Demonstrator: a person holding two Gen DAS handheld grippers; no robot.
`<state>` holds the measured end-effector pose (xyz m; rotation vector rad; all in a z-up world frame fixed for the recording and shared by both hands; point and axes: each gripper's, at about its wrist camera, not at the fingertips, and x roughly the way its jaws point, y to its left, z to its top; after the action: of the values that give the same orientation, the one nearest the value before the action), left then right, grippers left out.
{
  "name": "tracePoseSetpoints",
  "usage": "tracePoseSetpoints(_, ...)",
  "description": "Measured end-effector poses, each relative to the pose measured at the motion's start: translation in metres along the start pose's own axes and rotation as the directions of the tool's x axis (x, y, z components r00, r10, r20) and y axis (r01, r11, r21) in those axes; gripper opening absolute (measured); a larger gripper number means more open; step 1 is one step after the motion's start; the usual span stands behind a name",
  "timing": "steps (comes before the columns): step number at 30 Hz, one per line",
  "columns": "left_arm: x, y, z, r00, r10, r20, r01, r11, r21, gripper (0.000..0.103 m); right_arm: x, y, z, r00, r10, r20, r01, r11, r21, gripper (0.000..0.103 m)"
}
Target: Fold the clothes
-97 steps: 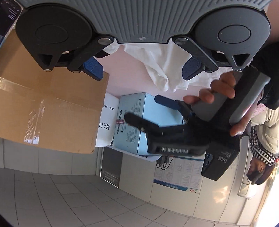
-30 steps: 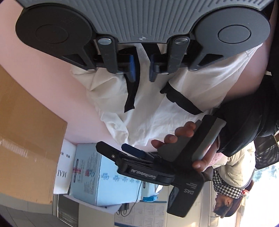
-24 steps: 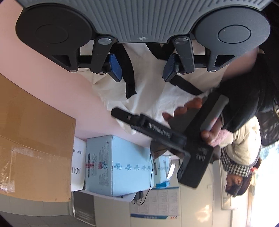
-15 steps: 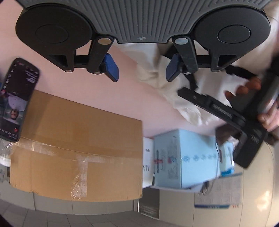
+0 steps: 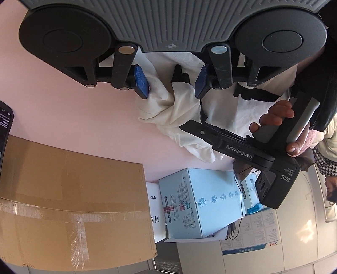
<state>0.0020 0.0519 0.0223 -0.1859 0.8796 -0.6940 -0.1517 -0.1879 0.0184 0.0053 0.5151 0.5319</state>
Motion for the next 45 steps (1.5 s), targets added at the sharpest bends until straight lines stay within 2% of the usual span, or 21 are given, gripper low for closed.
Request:
tracePoseSetpoints(1, 0.0, -0.001, -0.001, 1.0, 0.015, 0.006, -0.015, 1.0, 0.002, 0.034, 0.0, 0.002, 0.0, 1.0, -0.012, 0.004, 0.012, 1.0, -0.019, 0.047)
tracePoseSetpoints(3, -0.002, 0.0, 0.0, 1.0, 0.025, 0.017, -0.025, 1.0, -0.007, 0.022, -0.001, 0.004, 0.0, 0.999, -0.032, 0.018, 0.033, 0.998, -0.058, 0.048)
tracePoseSetpoints(7, -0.008, 0.009, 0.003, 1.0, -0.014, 0.027, 0.015, 0.998, -0.063, 0.017, -0.009, 0.012, 0.002, 0.996, -0.073, 0.054, 0.082, 0.976, -0.2, 0.053)
tracePoseSetpoints(11, -0.006, 0.01, 0.003, 1.0, 0.019, 0.024, -0.018, 0.998, -0.058, 0.016, -0.005, 0.0, 0.002, 0.995, -0.095, 0.02, 0.097, 0.984, -0.149, 0.053)
tracePoseSetpoints(14, -0.007, 0.012, 0.005, 0.999, 0.017, 0.027, -0.015, 0.998, -0.066, 0.016, 0.005, -0.003, -0.002, 0.991, -0.134, -0.022, 0.129, 0.978, -0.167, 0.053)
tracePoseSetpoints(15, -0.008, 0.014, 0.006, 0.999, 0.013, 0.03, -0.011, 0.997, -0.073, 0.016, 0.009, -0.004, -0.004, 0.989, -0.146, -0.038, 0.137, 0.975, -0.176, 0.044)
tracePoseSetpoints(16, -0.009, 0.016, 0.006, 0.999, 0.014, 0.032, -0.012, 0.997, -0.078, 0.016, 0.013, -0.005, -0.007, 0.985, -0.162, -0.065, 0.147, 0.972, -0.185, 0.014)
tracePoseSetpoints(17, -0.008, 0.017, 0.006, 0.999, 0.018, 0.032, -0.016, 0.997, -0.081, 0.016, 0.014, -0.006, -0.007, 0.982, -0.173, -0.073, 0.157, 0.97, -0.183, 0.004)
tracePoseSetpoints(27, -0.011, 0.029, 0.009, 0.998, 0.047, 0.029, -0.044, 0.994, -0.101, 0.013, 0.008, -0.016, -0.008, 0.971, -0.219, -0.096, 0.2, 0.964, -0.175, 0.004)
tracePoseSetpoints(32, -0.005, 0.035, 0.009, 0.998, 0.063, -0.005, -0.063, 0.992, -0.111, 0.012, 0.004, -0.018, -0.009, 0.964, -0.248, -0.095, 0.226, 0.953, -0.2, 0.004)
tracePoseSetpoints(35, -0.006, 0.038, 0.009, 0.999, 0.053, -0.009, -0.054, 0.991, -0.124, 0.012, -0.001, -0.024, -0.008, 0.966, -0.236, -0.102, 0.218, 0.962, -0.164, 0.004)
tracePoseSetpoints(41, -0.008, 0.043, 0.008, 0.999, 0.048, -0.01, -0.049, 0.991, -0.127, 0.012, -0.001, -0.021, -0.01, 0.968, -0.233, -0.088, 0.213, 0.958, -0.193, 0.004)
tracePoseSetpoints(42, -0.007, 0.042, 0.008, 0.999, 0.052, -0.009, -0.053, 0.992, -0.116, 0.012, -0.003, -0.022, -0.009, 0.972, -0.22, -0.082, 0.202, 0.962, -0.183, 0.007)
tracePoseSetpoints(45, -0.006, 0.038, 0.006, 0.998, 0.069, -0.001, -0.069, 0.993, -0.091, 0.013, -0.01, -0.015, -0.007, 0.975, -0.222, 0.005, 0.218, 0.956, -0.194, 0.033)
